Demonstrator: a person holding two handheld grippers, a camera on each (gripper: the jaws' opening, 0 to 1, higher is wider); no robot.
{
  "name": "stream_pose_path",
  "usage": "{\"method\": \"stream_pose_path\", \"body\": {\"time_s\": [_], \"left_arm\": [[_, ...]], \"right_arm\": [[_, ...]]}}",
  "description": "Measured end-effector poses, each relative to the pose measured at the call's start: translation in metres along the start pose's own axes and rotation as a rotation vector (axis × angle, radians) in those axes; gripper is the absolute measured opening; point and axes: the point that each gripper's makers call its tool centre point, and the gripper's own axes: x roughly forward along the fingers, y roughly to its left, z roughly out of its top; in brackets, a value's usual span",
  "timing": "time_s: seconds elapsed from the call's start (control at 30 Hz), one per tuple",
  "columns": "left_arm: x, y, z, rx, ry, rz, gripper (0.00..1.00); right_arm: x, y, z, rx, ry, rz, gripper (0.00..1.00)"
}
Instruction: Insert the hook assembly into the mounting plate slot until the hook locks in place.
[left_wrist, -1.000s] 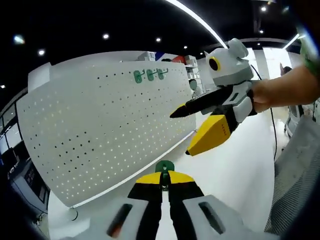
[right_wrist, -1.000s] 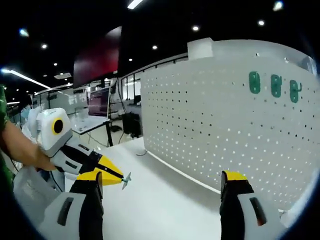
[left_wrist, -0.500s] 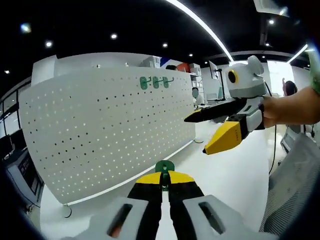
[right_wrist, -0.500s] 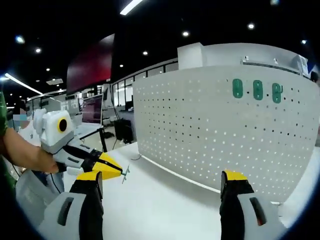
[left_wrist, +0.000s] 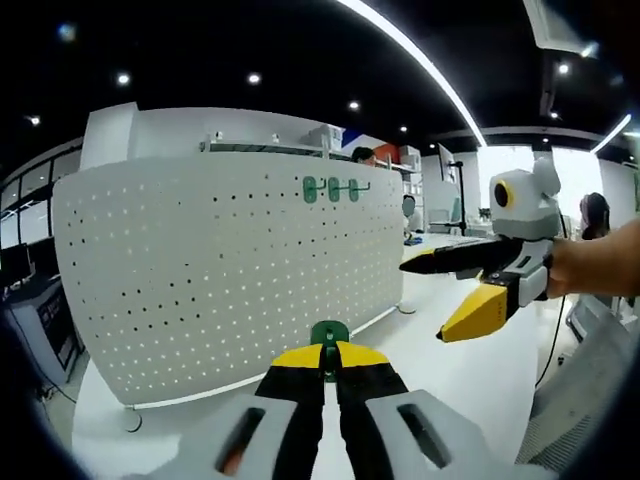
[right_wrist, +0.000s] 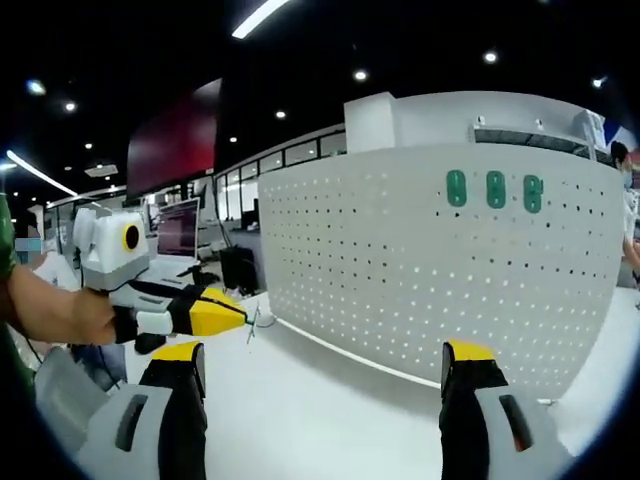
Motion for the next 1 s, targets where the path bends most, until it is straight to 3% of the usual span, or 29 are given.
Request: {"method": "stream_pose_path", "body": {"time_s": [0.27, 1.0], "left_arm": [[-0.001, 0.004, 0.036, -0.024, -0.054, 0.053, 0.03], [0.035, -0.004, 0.117, -0.025, -0.15, 0.181, 0.03]], "right_arm": [[-0.016, -0.002, 0.017, -0.017, -0.04, -0.023, 1.0], [-0.067, -0.032, 0.041, -0.054, -0.081, -0.087, 0.99]]}}
